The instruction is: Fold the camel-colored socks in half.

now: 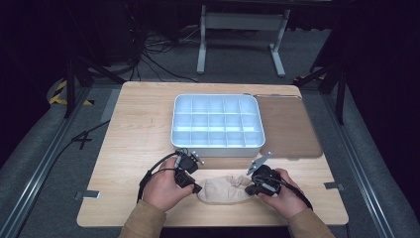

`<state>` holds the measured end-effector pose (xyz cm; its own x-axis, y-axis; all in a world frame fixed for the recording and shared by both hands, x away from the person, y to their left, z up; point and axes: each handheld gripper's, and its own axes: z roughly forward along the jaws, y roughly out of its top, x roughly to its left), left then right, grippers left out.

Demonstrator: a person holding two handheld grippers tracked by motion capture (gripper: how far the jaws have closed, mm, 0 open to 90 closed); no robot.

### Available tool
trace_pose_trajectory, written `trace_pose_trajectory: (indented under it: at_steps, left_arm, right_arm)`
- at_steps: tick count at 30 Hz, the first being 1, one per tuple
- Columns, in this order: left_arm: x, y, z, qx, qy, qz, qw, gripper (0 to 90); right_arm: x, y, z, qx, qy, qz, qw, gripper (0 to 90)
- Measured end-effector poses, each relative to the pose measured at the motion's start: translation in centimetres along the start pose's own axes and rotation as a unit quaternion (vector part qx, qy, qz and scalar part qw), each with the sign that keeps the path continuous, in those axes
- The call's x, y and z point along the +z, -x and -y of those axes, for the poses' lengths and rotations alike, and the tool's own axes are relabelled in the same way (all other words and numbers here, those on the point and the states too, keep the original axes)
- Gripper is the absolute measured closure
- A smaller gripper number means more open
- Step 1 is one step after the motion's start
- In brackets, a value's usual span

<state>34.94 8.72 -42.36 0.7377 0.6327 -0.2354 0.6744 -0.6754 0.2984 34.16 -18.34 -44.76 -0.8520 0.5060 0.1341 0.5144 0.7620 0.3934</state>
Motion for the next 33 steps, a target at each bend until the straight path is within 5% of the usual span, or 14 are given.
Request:
trace_pose_trajectory:
  at_steps: [3, 13, 25, 33]
  left_arm:
    - [0.9, 0.2, -0.4, -0.005, -0.003, -0.015, 0.9999, 59.2]
    - [2.4, 0.5, -0.6, -0.010, -0.020, 0.000, 0.9998, 55.2]
    - [2.9, 2.1, -1.0, 0.022, -0.021, -0.034, 0.9989, 50.0]
    - [2.6, 2.5, -0.7, -0.025, -0.052, -0.034, 0.9977, 62.3]
  right_arm:
    - [0.0, 0.1, 0.0, -0.002, 0.000, -0.002, 1.0000, 90.0]
    - [0.0, 0.0, 0.0, -0.004, -0.003, 0.001, 1.0000, 90.0]
    - [0.0, -0.1, 0.0, -0.008, -0.002, 0.006, 1.0000, 90.0]
    - [0.0, -0.2, 0.0, -0.010, -0.003, 0.007, 0.9999, 90.0]
